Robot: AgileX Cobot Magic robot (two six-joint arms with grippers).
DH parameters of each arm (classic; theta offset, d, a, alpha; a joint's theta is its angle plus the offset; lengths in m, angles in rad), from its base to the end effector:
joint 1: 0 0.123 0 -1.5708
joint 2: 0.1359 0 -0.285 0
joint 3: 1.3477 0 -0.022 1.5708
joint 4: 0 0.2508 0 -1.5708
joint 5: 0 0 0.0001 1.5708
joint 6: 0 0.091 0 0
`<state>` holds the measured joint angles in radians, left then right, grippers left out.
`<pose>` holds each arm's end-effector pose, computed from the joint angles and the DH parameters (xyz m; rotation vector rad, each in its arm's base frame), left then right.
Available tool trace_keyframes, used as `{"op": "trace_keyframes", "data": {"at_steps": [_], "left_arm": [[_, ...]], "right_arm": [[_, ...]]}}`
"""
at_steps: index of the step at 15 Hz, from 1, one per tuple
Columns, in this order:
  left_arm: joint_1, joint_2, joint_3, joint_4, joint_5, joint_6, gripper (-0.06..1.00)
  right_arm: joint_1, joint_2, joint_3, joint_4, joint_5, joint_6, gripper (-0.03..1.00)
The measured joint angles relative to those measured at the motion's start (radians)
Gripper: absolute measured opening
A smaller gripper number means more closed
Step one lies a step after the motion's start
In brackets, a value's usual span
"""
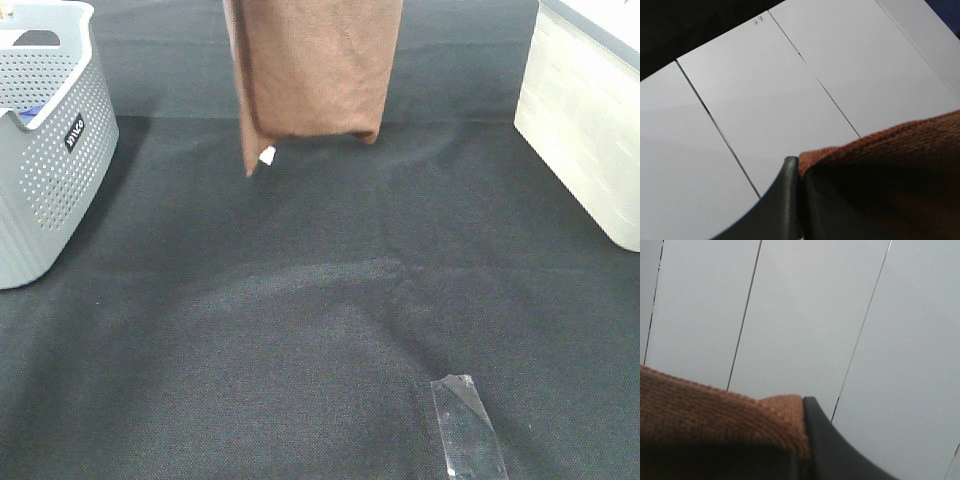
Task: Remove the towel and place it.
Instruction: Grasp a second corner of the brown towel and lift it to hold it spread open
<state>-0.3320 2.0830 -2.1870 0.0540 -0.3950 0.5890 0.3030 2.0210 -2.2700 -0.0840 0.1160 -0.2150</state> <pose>0.4626 -0.1615 0.4697 0.4781 0.8653 0.2713 0.4545 0.1412 0.4838 -0.3921 1.2920 -0.0027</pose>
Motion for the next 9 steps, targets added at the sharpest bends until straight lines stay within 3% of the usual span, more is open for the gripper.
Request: {"op": "trace_keyframes", "data": {"at_steps": [4,9], "left_arm": [[0.04,0.122,-0.117,0.0,-0.078,-0.13,0.0],[0.09,0.34,-0.421,0.026,-0.023,-0.315,0.0]], "right_arm": [[-0.023,0.062,0.0,0.023,-0.16,0.015,0.01],[-0.035,0.119,0.0,0.03,-0.243,0.019,0.01]]}}
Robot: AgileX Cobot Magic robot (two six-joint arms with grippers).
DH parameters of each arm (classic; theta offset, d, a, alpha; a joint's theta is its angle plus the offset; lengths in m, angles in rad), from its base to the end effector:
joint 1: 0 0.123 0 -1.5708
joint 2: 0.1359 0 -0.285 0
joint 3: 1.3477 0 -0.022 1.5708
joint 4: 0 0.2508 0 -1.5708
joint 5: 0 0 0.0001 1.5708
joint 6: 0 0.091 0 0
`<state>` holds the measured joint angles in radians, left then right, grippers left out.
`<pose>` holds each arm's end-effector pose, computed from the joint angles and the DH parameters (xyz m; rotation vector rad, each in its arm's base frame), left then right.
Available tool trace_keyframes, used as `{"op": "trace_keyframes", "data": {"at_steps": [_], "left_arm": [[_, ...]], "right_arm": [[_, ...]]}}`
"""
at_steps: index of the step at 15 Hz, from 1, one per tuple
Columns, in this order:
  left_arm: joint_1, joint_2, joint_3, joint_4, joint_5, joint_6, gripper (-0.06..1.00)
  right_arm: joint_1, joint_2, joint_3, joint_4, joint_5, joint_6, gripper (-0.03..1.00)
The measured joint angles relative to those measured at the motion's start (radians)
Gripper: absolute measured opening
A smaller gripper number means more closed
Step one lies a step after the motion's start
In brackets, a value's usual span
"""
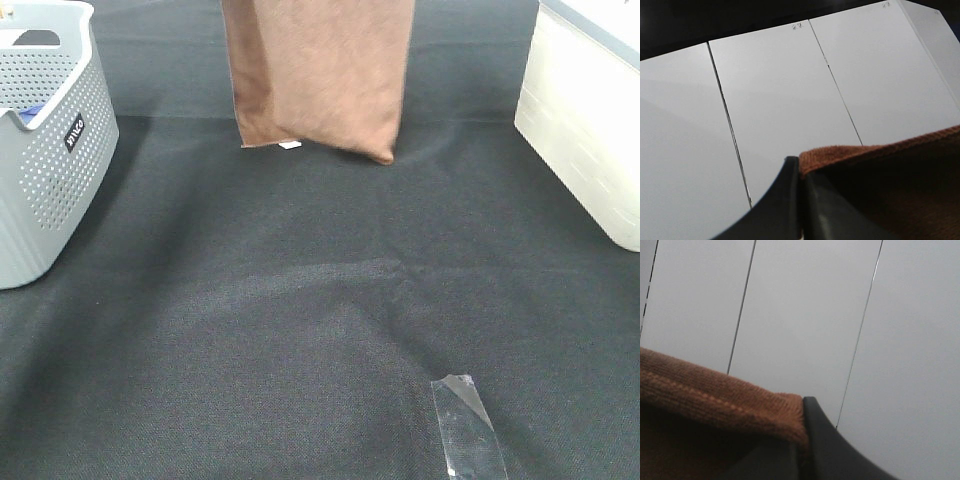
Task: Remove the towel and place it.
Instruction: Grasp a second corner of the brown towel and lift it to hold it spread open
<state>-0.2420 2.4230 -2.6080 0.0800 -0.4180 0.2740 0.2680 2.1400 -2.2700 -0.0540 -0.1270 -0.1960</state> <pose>0.5273 -0.1332 0.4262 0.2851 0.8352 0.0839 0.4922 0.1358 0.4462 -0.3197 1.1844 0.0203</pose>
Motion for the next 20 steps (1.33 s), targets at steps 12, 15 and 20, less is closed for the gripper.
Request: {"op": "trace_keyframes", "data": {"at_steps": [12,15,20], "left_arm": [[-0.032,0.04,-0.176,0.034,0.805,-0.087,0.0],[-0.049,-0.024,-0.208,0.018,1.214,-0.089,0.0],[-0.059,-0.136,-0.215,-0.039,1.499,-0.092,0.0]], "right_arm": [[-0.023,0.02,-0.038,0.066,0.364,0.089,0.01],[-0.027,-0.039,-0.039,0.128,0.71,0.1,0.01],[-0.023,-0.148,-0.047,0.166,1.059,0.101,0.01]]}}
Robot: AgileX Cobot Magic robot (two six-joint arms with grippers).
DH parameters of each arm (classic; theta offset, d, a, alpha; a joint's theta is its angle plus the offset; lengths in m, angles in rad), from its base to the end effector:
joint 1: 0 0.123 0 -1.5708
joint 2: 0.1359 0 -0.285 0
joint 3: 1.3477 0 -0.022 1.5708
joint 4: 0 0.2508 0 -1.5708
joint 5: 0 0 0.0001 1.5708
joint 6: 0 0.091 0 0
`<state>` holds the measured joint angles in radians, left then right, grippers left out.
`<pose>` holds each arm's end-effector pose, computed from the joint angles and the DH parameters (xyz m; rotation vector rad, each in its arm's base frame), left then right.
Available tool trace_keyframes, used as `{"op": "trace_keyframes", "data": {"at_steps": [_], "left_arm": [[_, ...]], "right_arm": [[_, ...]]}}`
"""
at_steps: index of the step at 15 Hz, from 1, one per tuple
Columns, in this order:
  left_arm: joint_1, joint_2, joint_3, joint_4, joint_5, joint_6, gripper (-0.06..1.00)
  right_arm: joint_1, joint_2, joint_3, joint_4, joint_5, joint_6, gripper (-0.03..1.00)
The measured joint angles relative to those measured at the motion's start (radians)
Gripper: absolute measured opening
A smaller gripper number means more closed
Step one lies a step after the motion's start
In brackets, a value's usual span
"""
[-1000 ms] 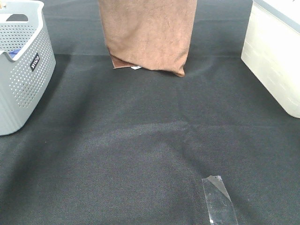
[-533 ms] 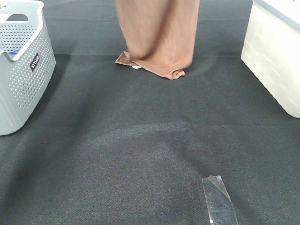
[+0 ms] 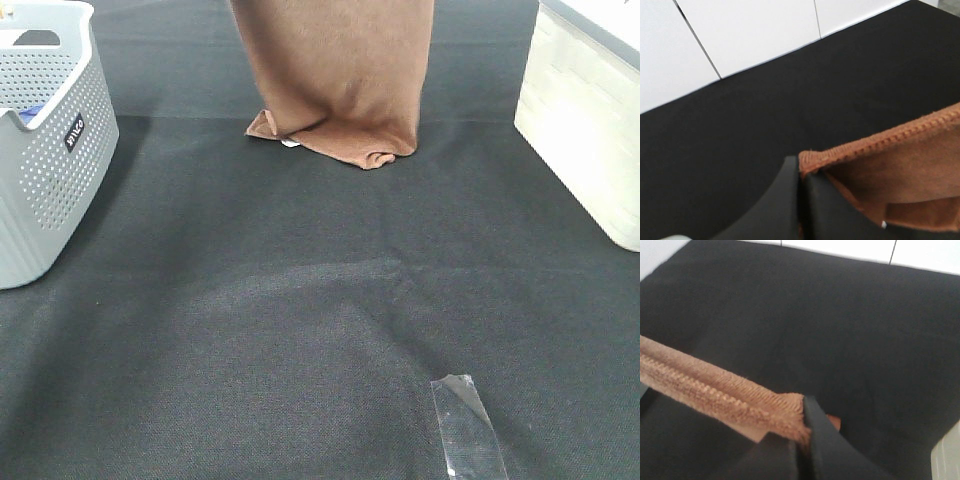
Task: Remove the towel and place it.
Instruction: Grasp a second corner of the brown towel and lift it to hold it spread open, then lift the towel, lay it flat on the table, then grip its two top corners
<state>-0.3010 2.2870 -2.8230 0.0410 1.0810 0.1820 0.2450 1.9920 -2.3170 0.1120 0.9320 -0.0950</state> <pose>0.4660 -0.1412 0.4346 0.4819 1.9700 -0.0263 0.4350 0.1172 0.4407 -0.3390 2.0655 0.2253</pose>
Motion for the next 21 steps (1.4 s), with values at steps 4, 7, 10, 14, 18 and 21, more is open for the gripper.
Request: {"op": "trace_keyframes", "data": {"at_steps": [4,7,10,14,18,21], "left_arm": [[-0.001,-0.055,0.008,-0.07,0.132,-0.073,0.0],[-0.001,-0.181,0.215,-0.107,0.131,-0.089,0.0],[-0.011,-0.398,0.606,-0.138,0.126,-0.096,0.0],[-0.022,-0.744,1.107,-0.209,0.105,-0.145,0.0],[-0.027,-1.051,1.48,-0.291,0.07,-0.23,0.0],[-0.027,-1.159,1.595,-0.314,0.062,-0.25,0.0]], "right_arm": [[0.0,-0.05,-0.001,0.027,0.25,-0.006,0.01],[0.0,-0.113,0.052,0.043,0.271,-0.015,0.01],[0.001,-0.273,0.292,0.07,0.27,-0.016,0.01],[0.013,-0.526,0.631,0.136,0.27,-0.016,0.01],[0.021,-0.763,0.89,0.212,0.276,-0.014,0.01],[0.021,-0.829,0.987,0.23,0.277,-0.004,0.01]]}}
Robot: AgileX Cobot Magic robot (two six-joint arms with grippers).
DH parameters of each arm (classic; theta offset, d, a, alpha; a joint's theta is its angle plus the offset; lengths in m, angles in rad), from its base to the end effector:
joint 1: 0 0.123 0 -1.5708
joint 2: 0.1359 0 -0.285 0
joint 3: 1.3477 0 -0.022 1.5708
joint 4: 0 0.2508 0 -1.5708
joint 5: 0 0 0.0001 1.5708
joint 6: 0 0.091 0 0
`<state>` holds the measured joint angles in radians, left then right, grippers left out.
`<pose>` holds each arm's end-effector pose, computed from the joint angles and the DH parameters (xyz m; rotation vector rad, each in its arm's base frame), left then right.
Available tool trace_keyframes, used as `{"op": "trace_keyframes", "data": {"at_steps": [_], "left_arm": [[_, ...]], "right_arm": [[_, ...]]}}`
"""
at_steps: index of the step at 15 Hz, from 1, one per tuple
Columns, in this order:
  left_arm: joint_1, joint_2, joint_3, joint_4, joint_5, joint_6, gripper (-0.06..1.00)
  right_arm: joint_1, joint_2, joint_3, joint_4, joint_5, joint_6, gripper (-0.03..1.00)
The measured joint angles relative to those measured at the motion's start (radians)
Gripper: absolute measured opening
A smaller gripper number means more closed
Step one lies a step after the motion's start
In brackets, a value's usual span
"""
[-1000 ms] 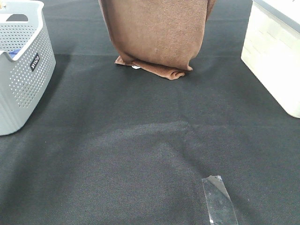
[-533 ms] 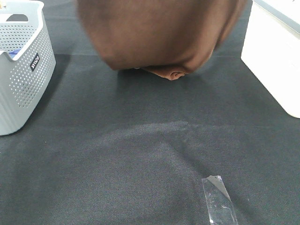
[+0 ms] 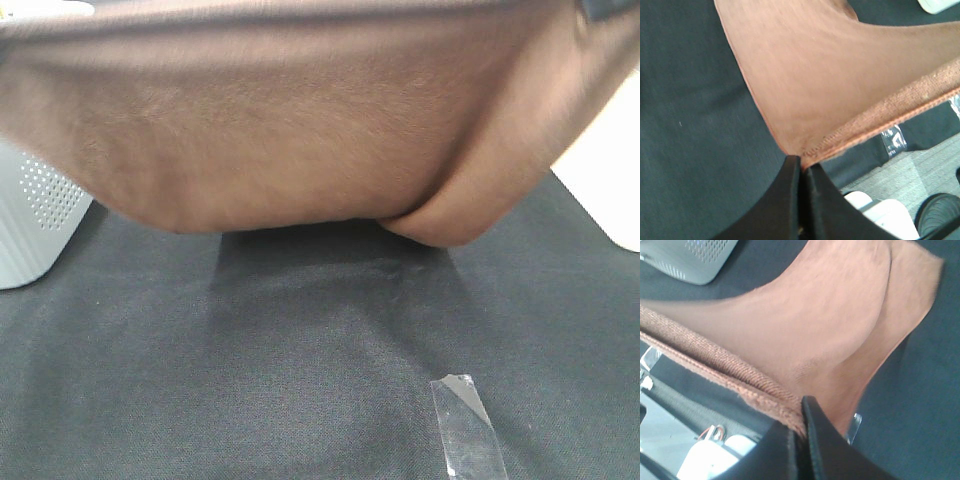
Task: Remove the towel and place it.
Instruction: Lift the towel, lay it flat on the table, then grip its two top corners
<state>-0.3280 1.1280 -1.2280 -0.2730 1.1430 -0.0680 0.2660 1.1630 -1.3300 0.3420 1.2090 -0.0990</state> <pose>0.1898 -0.0882 0.3916 0.2866 2.5322 -0.5166 0.1970 0.0833 0.4123 -0.4321 2.4761 0.5199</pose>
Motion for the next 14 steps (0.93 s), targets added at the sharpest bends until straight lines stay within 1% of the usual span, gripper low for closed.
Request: {"op": "trace_keyframes", "data": {"at_steps": [3,6,9,14], "left_arm": [[0.0,-0.059,0.069,-0.052,0.0,-0.003,0.0],[0.0,-0.14,0.216,-0.161,-0.001,0.006,0.0],[0.003,-0.177,0.336,-0.213,0.001,0.006,0.0],[0.007,-0.18,0.523,-0.29,0.001,0.006,0.0]], "right_arm": [[0.0,-0.072,0.101,0.003,-0.002,0.013,0.01],[0.0,-0.222,0.258,-0.031,-0.003,0.068,0.01],[-0.001,-0.323,0.397,-0.024,-0.005,0.099,0.01],[-0.008,-0.322,0.566,-0.011,-0.008,0.114,0.01]]}}
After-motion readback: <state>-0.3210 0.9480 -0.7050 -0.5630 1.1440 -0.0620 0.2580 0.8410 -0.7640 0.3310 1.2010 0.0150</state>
